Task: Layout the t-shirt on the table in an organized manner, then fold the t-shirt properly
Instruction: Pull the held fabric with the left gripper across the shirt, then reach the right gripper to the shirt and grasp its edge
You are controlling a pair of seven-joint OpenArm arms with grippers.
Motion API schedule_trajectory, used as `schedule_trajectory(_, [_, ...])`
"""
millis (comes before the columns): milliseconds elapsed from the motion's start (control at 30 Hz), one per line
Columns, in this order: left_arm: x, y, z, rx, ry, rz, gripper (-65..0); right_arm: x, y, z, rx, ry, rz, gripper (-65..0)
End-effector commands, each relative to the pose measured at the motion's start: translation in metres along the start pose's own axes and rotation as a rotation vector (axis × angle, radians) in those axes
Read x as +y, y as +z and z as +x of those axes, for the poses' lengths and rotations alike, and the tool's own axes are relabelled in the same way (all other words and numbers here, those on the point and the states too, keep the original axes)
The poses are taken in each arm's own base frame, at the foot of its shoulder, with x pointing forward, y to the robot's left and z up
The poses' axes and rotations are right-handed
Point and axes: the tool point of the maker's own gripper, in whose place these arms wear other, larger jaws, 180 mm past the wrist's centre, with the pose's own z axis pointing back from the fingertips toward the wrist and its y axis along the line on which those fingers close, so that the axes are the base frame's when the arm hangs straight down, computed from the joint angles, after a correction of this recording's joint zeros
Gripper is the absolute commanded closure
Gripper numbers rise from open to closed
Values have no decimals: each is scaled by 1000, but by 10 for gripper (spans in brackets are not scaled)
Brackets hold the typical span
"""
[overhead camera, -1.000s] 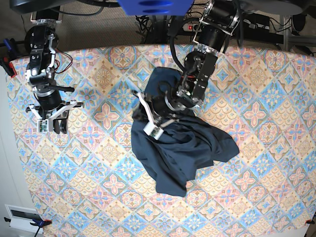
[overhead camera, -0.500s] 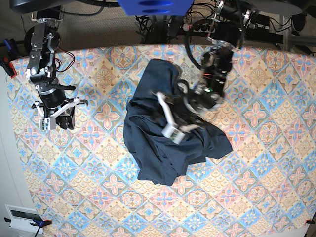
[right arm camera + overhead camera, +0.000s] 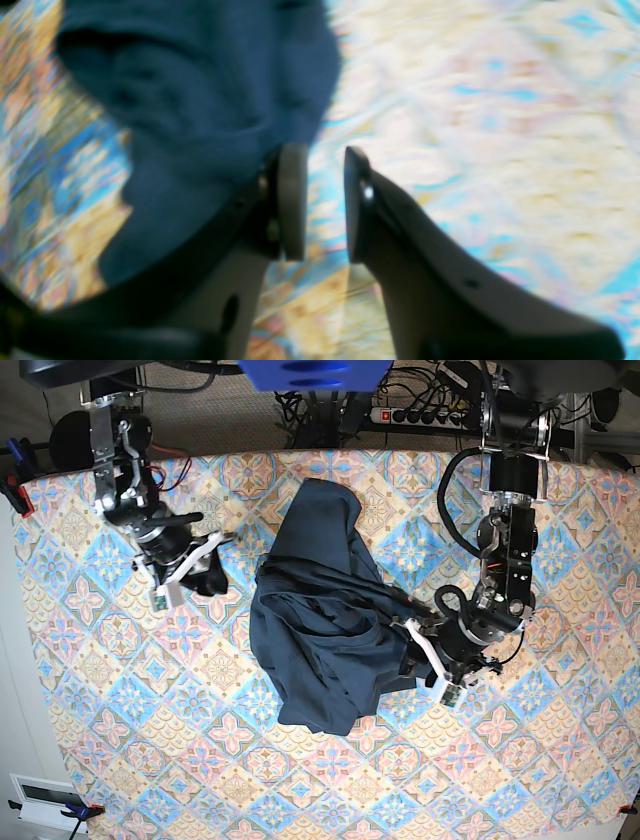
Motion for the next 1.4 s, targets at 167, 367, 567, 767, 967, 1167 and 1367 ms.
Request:
schedule_trajectory(167, [66, 27, 3, -36, 37, 162, -270, 26, -5, 1, -4, 55, 73, -128])
schedule_trajectory(367, [124, 53, -33, 33, 83, 328, -270, 57, -21, 10, -2, 248, 109, -128])
schedule_trajectory(567, [143, 74, -63, 64, 150, 388, -270, 89, -35, 13, -9, 465, 136, -128])
schedule_trajectory(767, [136, 76, -87, 112, 160, 379, -270, 114, -42, 26, -48, 563, 188, -128])
schedule_trajectory(967, [131, 78, -101, 142, 167, 374, -270, 121, -53, 42, -67, 616, 199, -159])
schedule_trajectory(1167, [128, 80, -100, 138, 160, 371, -270, 112, -66, 27, -7, 623, 188, -199])
schedule_trajectory(1367, [112, 80, -88, 100, 147, 354, -270, 104, -80, -19, 123, 638, 199, -199])
